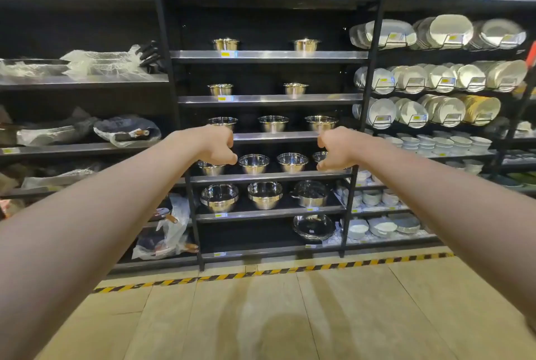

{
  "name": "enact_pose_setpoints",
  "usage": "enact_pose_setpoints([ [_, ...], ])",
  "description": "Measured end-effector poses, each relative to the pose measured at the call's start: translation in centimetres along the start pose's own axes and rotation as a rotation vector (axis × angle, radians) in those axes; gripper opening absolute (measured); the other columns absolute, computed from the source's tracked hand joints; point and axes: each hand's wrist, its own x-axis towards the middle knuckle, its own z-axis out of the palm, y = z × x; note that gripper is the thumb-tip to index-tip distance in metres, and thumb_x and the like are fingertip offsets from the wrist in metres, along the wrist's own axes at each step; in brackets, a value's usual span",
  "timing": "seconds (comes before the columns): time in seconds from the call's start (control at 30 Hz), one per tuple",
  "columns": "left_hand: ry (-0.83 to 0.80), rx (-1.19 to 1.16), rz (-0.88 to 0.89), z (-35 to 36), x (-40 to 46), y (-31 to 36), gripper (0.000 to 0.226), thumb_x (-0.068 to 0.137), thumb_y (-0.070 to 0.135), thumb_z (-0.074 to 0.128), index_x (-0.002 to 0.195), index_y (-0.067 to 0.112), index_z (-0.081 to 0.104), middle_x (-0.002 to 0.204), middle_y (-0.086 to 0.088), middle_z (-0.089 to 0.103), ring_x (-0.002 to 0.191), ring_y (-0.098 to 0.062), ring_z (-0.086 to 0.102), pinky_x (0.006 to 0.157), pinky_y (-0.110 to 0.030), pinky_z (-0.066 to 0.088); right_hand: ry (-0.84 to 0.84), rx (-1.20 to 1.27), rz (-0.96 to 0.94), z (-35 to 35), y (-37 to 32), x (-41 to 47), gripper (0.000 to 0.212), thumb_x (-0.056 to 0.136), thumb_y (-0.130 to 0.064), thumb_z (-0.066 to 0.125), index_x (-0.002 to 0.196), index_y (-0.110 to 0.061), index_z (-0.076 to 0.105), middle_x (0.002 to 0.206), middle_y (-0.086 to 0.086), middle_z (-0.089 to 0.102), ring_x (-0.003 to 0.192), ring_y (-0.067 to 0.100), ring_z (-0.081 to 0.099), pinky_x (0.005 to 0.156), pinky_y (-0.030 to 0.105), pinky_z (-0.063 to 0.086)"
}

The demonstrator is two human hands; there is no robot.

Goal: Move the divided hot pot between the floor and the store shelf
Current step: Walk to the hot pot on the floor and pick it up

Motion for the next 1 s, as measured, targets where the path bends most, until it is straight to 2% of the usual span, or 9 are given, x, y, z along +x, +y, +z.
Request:
enact_pose_setpoints([
  [0.1,-0.042,-0.009,-0.010,0.9,2.2,1.0,0.052,0.085,0.040,0.061,0.128,0.011,0.055,0.120,-0.011,0.060,0.098,-0.025,0.058,0.080,-0.036,0.049,0.000,0.001,0.015,0.4,1.7,1.2,0.055,0.086,-0.038,0.073,0.127,-0.005,0.058,0.115,0.014,0.067,0.104,0.031,0.064,0.087,0.040,0.055],
  [0.2,-0.083,-0.033,-0.003,1.9,5.8,3.2,0.058,0.084,0.040,0.062,0.134,0.013,0.049,0.121,-0.010,0.059,0.098,-0.026,0.057,0.081,-0.037,0.048,-0.026,-0.023,0.036,1.4,4.3,3.2,0.039,0.084,-0.038,0.074,0.109,-0.011,0.059,0.105,0.011,0.066,0.100,0.031,0.064,0.084,0.040,0.055],
  [0.33,-0.091,-0.017,0.040,2.3,12.0,6.7,0.059,0.083,0.040,0.061,0.133,0.012,0.049,0.128,-0.012,0.058,0.109,-0.030,0.057,0.092,-0.044,0.049,-0.036,-0.064,0.075,3.0,9.6,6.7,0.046,0.080,-0.040,0.072,0.113,-0.009,0.061,0.105,0.013,0.067,0.095,0.032,0.061,0.084,0.042,0.056],
  [0.4,-0.090,-0.028,0.064,2.2,15.2,8.9,0.060,0.082,0.041,0.062,0.132,0.012,0.049,0.128,-0.011,0.058,0.108,-0.030,0.057,0.090,-0.043,0.049,-0.028,-0.073,0.079,3.4,12.6,8.6,0.042,0.078,-0.041,0.071,0.105,-0.011,0.060,0.101,0.012,0.065,0.094,0.034,0.058,0.083,0.043,0.055],
  [0.5,-0.081,-0.027,0.099,1.7,20.5,12.6,0.059,0.083,0.040,0.063,0.134,0.014,0.049,0.124,-0.008,0.058,0.098,-0.024,0.054,0.079,-0.036,0.044,-0.017,-0.061,0.087,3.5,17.8,11.5,0.044,0.076,-0.041,0.072,0.106,-0.012,0.058,0.099,0.011,0.063,0.096,0.034,0.060,0.084,0.043,0.056],
  [0.63,-0.064,-0.053,0.155,1.7,28.0,18.5,0.061,0.081,0.040,0.066,0.134,0.016,0.048,0.131,-0.007,0.057,0.109,-0.026,0.056,0.092,-0.042,0.048,-0.002,-0.064,0.116,4.1,25.4,13.6,0.037,0.079,-0.036,0.073,0.093,-0.015,0.046,0.085,0.006,0.054,0.087,0.031,0.058,0.070,0.036,0.048],
  [0.77,-0.049,-0.052,0.252,3.1,34.1,25.8,0.061,0.080,0.041,0.066,0.133,0.018,0.048,0.132,-0.007,0.055,0.113,-0.027,0.055,0.090,-0.041,0.047,-0.014,-0.085,0.199,5.3,33.4,14.2,0.041,0.082,-0.038,0.074,0.104,-0.008,0.055,0.094,0.009,0.055,0.083,0.029,0.051,0.069,0.034,0.041],
  [0.87,-0.064,-0.042,0.331,4.1,38.0,31.3,0.059,0.082,0.042,0.065,0.134,0.019,0.047,0.134,-0.008,0.054,0.115,-0.030,0.055,0.090,-0.042,0.044,-0.050,-0.087,0.284,6.1,39.2,14.2,0.048,0.081,-0.040,0.075,0.109,-0.006,0.057,0.097,0.010,0.062,0.083,0.030,0.055,0.071,0.038,0.049],
  [1.0,-0.054,-0.028,0.458,4.8,43.5,38.3,0.055,0.083,0.043,0.062,0.129,0.015,0.052,0.127,-0.008,0.058,0.103,-0.027,0.056,0.084,-0.040,0.044,-0.056,-0.094,0.387,7.3,46.1,14.9,0.050,0.080,-0.044,0.075,0.112,-0.009,0.060,0.106,0.013,0.068,0.089,0.030,0.061,0.080,0.043,0.056],
])
